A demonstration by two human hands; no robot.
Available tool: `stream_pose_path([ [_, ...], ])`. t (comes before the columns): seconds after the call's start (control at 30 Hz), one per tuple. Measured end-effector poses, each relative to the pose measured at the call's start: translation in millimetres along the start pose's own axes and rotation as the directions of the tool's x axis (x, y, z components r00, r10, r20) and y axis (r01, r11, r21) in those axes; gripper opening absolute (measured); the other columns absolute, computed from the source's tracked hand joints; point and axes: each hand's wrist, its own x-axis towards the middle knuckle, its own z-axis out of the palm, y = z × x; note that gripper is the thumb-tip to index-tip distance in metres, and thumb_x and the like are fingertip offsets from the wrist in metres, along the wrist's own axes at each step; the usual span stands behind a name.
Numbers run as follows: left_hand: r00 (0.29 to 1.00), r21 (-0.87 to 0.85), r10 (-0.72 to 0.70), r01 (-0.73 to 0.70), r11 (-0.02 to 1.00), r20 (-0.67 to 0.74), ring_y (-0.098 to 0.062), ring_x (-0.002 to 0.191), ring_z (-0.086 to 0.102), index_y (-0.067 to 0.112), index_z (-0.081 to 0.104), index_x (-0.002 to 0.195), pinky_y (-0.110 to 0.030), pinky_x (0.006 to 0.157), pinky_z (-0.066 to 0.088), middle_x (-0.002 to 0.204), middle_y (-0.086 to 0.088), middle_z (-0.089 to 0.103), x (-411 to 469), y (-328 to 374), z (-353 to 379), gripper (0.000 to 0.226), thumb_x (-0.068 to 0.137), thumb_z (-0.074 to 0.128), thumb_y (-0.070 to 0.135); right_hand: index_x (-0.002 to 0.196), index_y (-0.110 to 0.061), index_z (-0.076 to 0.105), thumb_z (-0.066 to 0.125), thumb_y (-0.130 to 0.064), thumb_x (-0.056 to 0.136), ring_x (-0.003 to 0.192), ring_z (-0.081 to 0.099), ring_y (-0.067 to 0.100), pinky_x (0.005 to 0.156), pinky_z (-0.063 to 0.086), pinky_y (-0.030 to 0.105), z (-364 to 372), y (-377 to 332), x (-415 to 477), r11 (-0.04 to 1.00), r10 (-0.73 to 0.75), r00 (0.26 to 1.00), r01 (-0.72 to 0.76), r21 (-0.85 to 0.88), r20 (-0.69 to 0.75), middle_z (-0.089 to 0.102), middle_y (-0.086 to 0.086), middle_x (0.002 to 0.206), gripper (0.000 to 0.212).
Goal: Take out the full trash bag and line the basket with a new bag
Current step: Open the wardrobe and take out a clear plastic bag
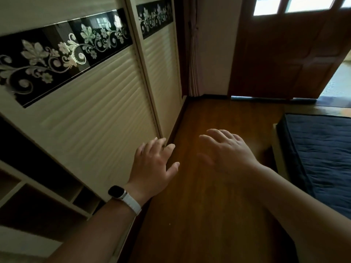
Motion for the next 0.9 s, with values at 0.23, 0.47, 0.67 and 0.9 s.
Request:
stream_pose_path([
  [0.23,0.999,-0.031,0.046,-0.047,0.998,-0.015,-0.028,0.134,0.043,0.026,0.049,0.133,-0.054,0.107,0.038,0.14,-0.007,0.051,82.3,-13.6,34.0,0.054,0.089,0.042,0.057,0.139,-0.033,0.041,0.023,-0.066,0.088,0.136,0.04,0.024,0.106,0.036,0.044,11.9,45.6,56.1,0.999,0.054,0.998,-0.054,0.0,0.013,0.045,-0.001,0.146,0.064],
  [0.47,0.991,-0.083,0.116,-0.121,0.989,-0.061,-0.028,0.133,0.044,0.026,0.047,0.134,-0.052,0.108,0.036,0.139,-0.007,0.051,201.0,-52.6,83.6,0.053,0.09,0.043,0.056,0.139,-0.034,0.04,0.028,-0.067,0.086,0.136,0.041,0.023,0.106,0.035,0.042,27.9,88.5,155.1,0.992,0.1,0.995,-0.099,-0.072,0.007,0.045,-0.002,0.145,0.063],
  [0.67,0.982,-0.102,0.177,-0.183,0.978,-0.065,-0.026,0.134,0.042,0.027,0.045,0.135,-0.053,0.107,0.037,0.142,-0.005,0.049,313.2,-94.7,107.4,0.054,0.09,0.043,0.057,0.137,-0.036,0.04,0.039,-0.066,0.089,0.134,0.043,0.022,0.103,0.039,0.04,30.1,124.2,259.8,0.968,0.174,0.984,-0.18,-0.176,-0.047,0.046,-0.004,0.144,0.057],
  [0.9,0.965,-0.127,0.252,-0.259,0.957,-0.07,-0.028,0.132,0.045,0.025,0.051,0.133,-0.053,0.107,0.038,0.138,-0.006,0.053,414.4,-116.6,124.1,0.054,0.089,0.044,0.056,0.131,-0.031,0.05,0.049,-0.062,0.086,0.126,0.053,0.024,0.096,0.046,0.042,28.3,158.8,330.5,0.937,0.255,0.96,-0.275,-0.213,-0.119,0.055,0.0,0.136,0.054],
])
